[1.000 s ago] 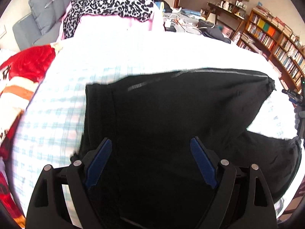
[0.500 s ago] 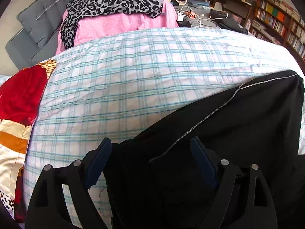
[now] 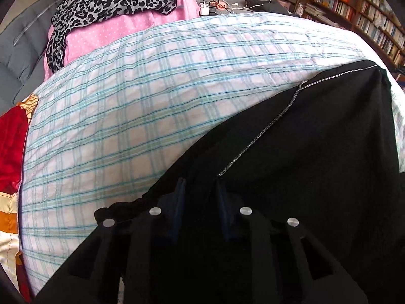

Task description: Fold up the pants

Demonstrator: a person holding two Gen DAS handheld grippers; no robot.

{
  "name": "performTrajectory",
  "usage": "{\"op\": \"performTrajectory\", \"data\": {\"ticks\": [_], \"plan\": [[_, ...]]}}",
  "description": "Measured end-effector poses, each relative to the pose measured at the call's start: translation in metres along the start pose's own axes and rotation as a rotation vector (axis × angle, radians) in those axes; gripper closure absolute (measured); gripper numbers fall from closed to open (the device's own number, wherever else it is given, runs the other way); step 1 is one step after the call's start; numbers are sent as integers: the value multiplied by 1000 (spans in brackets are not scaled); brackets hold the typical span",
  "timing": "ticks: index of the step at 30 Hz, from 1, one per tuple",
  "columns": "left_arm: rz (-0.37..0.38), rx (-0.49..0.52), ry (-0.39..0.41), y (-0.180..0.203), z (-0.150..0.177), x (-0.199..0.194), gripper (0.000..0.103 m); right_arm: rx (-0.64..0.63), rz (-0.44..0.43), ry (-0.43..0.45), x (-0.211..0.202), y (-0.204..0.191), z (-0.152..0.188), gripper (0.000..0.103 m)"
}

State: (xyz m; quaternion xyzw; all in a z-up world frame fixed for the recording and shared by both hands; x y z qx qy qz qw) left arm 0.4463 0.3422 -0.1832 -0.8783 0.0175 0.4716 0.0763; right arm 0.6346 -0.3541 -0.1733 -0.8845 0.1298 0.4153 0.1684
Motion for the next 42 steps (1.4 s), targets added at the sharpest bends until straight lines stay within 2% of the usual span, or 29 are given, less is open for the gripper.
{"op": "performTrajectory", "data": {"ticks": [5, 7, 10, 15, 20, 25, 29, 31, 37, 42], "plan": [[3, -36, 31, -5, 1, -9, 93, 164, -77, -79, 32, 9, -23, 9], [5, -50, 52, -6, 1, -17, 94, 245, -90, -116, 48, 14, -28, 9], [-1, -27, 77, -1, 3, -32, 94, 313, -54, -134, 66, 20, -36, 9], [7, -14, 137, 6, 6, -62, 95, 314, 39, -166, 90, 18, -43, 7], [26, -17, 204, 15, 11, -99, 96, 245, 125, -172, 99, 5, -51, 8], [28, -1, 216, 27, 21, -121, 98, 121, 180, -103, 84, -7, -62, 9], [19, -9, 211, 27, 21, -116, 98, 70, 94, -67, 73, -13, -73, 9], [16, -24, 209, 23, 18, -112, 98, 50, 19, -67, 74, -16, -78, 15], [6, -20, 195, 19, 15, -106, 98, -172, -68, -47, 88, -35, -78, 17], [-7, -30, 162, 11, 14, -90, 98, -269, -138, -114, 105, -25, -65, 17]]}}
Point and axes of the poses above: each gripper's, at about its wrist camera, not at the fingertips, and x roughly the way its jaws point, y to its right, z to its underside, the point moved 2 cm from there along x, roughly the way its jaws point, and after that the axes turned 6 degrees about y, right-handed, at the moved point
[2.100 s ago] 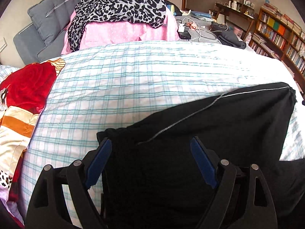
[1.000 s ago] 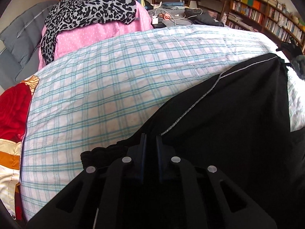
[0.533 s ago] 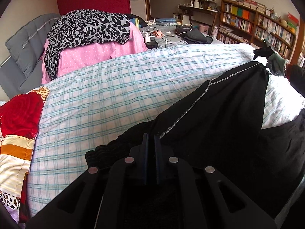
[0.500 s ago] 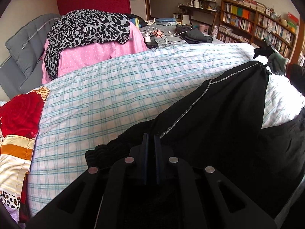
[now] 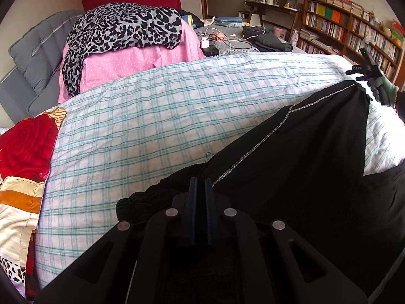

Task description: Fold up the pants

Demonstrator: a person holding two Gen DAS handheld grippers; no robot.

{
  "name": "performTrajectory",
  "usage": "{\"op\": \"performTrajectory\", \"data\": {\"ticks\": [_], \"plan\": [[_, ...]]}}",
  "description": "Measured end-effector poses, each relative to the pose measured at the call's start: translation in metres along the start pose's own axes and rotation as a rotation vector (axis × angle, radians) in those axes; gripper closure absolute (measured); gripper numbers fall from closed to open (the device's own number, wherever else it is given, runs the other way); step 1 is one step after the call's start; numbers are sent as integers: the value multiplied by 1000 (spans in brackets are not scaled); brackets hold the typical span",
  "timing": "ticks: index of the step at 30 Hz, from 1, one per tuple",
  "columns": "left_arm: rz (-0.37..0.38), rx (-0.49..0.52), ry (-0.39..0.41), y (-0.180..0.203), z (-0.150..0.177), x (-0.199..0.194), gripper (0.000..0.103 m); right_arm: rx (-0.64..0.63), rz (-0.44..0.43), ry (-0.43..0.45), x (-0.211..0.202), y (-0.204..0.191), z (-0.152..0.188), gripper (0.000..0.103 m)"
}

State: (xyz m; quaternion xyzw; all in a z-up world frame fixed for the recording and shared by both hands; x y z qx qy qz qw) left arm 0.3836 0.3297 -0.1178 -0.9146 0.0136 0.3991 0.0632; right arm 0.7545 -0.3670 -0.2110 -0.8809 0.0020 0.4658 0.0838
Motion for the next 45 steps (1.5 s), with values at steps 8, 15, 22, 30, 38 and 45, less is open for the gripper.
{"op": "performTrajectory", "data": {"ticks": [8, 15, 22, 30, 38, 45], "plan": [[-30, -17, -42, -11, 0, 25, 98, -185, -21, -64, 10, 6, 22, 21], [-47, -23, -53, -9, -2, 28, 98, -260, 94, -28, 6, -5, 26, 80], [-71, -14, -27, -1, -6, 4, 103, -239, 164, 96, -59, -6, 33, 89], [-105, -116, 9, -21, 8, -46, 103, -222, 179, 280, -178, -15, 43, 89], [-66, -156, -31, -22, 3, -27, 86, -186, 204, 289, -222, -7, 73, 89], [-15, -215, -83, -36, -8, 25, 25, -164, 221, 228, -198, 7, 92, 89]]}}
Point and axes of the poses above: each gripper's, at about its wrist camera, not at the fingertips, and x roughly the way its jaws point, y to its right, z to its underside, the point moved 2 cm from there along x, roughly the way its jaws point, and after that the axes turned 6 degrees about y, right-handed, at the moved point
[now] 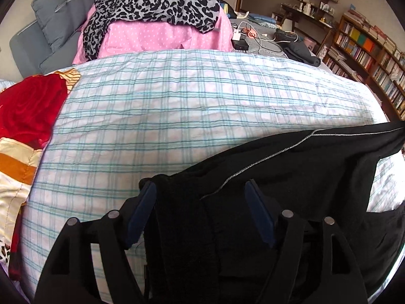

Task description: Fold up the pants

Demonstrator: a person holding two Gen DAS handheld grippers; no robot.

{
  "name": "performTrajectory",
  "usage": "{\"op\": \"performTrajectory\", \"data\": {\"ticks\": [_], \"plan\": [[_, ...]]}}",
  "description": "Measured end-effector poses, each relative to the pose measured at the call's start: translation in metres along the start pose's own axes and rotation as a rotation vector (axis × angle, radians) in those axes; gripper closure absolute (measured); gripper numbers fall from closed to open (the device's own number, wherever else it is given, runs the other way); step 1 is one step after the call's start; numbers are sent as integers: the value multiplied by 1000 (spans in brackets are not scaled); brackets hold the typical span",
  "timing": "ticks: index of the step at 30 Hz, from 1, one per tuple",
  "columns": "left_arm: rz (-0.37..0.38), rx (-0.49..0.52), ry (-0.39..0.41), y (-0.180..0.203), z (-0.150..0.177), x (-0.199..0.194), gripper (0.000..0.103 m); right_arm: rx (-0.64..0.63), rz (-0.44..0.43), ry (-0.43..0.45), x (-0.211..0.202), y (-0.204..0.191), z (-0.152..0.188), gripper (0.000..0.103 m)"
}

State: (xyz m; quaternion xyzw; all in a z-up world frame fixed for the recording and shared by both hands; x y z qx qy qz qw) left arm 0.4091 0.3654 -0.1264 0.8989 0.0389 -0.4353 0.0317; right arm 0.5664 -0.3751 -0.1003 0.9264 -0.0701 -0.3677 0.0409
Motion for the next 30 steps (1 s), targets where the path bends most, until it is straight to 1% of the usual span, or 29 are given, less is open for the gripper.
{"op": "performTrajectory", "data": {"ticks": [1, 4, 8, 11, 12, 14, 15, 16, 18, 19, 21, 25, 28, 30], "plan": [[11, 25, -12, 2, -2, 7, 25, 3, 2, -8, 6, 1, 3, 89], [12, 128, -53, 11, -8, 31, 25, 15, 6, -30, 19, 3, 10, 89], [74, 244, -148, 23, -10, 68, 25, 15, 23, -47, 33, 2, 17, 89], [73, 343, -193, 36, -5, 90, 27, 15, 31, -49, 38, -1, 19, 89], [80, 352, -193, 37, -5, 94, 30, 18, 34, -49, 40, 0, 19, 89], [119, 330, -192, 38, -8, 95, 48, 23, 42, -51, 42, -1, 17, 89], [139, 321, -190, 39, -9, 94, 64, 27, 46, -48, 43, -3, 16, 89], [137, 325, -183, 40, -9, 91, 77, 31, 50, -45, 42, -4, 15, 89], [125, 367, -167, 47, -5, 83, 89, 40, 58, -34, 39, -5, 11, 89], [113, 384, -152, 51, -4, 77, 92, 47, 59, -25, 35, -5, 10, 89], [92, 381, -113, 54, -5, 62, 92, 59, 62, -5, 26, -3, 7, 89], [66, 342, 10, 56, -8, 14, 93, 97, 71, 38, 0, 8, 7, 89], [45, 355, 94, 65, -4, -27, 93, 132, 81, 64, -20, 22, 18, 89], [34, 381, 140, 74, 5, -56, 93, 162, 80, 76, -34, 31, 32, 89]]}}
Point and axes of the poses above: each gripper's, at about its wrist camera, not at the fingertips, and x roughly the way its jaws point, y to its right, z to its underside, the point moved 2 cm from there along x, roughly the way its jaws point, and after that the axes turned 6 degrees about y, right-handed, at the moved point
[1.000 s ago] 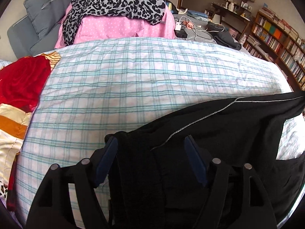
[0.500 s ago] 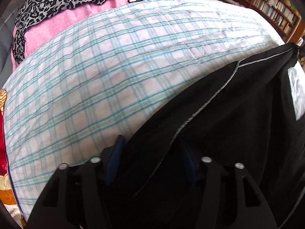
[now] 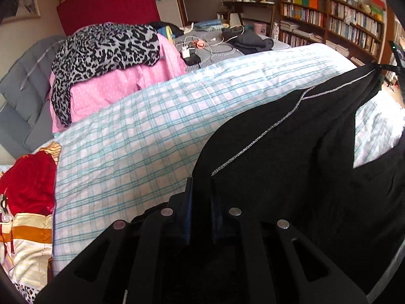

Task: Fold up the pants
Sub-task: 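Lay the cuffs over the waistband with the right gripper and release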

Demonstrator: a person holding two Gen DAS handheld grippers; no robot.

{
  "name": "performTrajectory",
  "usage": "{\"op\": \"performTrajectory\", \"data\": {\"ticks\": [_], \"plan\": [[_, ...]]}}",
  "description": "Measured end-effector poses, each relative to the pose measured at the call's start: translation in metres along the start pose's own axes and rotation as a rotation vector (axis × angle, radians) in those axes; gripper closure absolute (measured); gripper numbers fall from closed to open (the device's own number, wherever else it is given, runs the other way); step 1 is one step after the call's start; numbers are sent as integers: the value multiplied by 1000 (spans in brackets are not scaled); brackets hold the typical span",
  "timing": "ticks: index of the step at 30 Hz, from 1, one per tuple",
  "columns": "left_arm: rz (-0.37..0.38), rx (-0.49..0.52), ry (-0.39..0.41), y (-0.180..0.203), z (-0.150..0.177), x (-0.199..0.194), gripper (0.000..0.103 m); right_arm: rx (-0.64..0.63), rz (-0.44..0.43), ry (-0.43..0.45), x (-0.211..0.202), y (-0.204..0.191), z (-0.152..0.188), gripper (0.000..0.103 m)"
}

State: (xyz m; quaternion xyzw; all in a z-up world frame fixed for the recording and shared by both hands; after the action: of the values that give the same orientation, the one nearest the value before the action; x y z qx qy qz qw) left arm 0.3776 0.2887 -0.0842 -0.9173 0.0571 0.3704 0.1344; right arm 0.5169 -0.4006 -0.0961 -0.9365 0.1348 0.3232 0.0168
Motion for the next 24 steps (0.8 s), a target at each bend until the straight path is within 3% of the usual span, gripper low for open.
{"op": "performTrajectory", "data": {"ticks": [5, 10, 13, 17, 21, 24], "plan": [[-29, 37, 39, 30, 25, -62, 93, 96, -20, -4, -32, 34, 43, 89], [-54, 75, 30, 60, 60, -94, 93, 169, -15, 0, -75, 70, 95, 89], [-57, 118, 1, 82, 86, -105, 93, 207, 6, -14, -96, 92, 126, 89], [-15, 94, -26, 95, 115, -112, 94, 207, 29, -5, -129, 107, 160, 89], [-48, 119, -31, 103, 133, -119, 94, 152, 111, 30, -160, 113, 187, 90], [-62, 139, -45, 110, 146, -120, 94, 150, 126, 16, -173, 125, 208, 90]]}}
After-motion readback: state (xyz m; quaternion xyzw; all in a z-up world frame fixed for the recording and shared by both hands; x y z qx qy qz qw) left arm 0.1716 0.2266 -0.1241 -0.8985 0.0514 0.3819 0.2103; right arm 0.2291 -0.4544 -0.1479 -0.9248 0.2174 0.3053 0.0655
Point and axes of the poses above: each gripper's, at about its wrist camera, not at the fingertips, and x roughly the way its jaws point, y to its right, z to its underside, the point moved 2 cm from there along x, roughly the way its jaws point, and after that the axes turned 6 degrees about y, right-handed, at the moved point
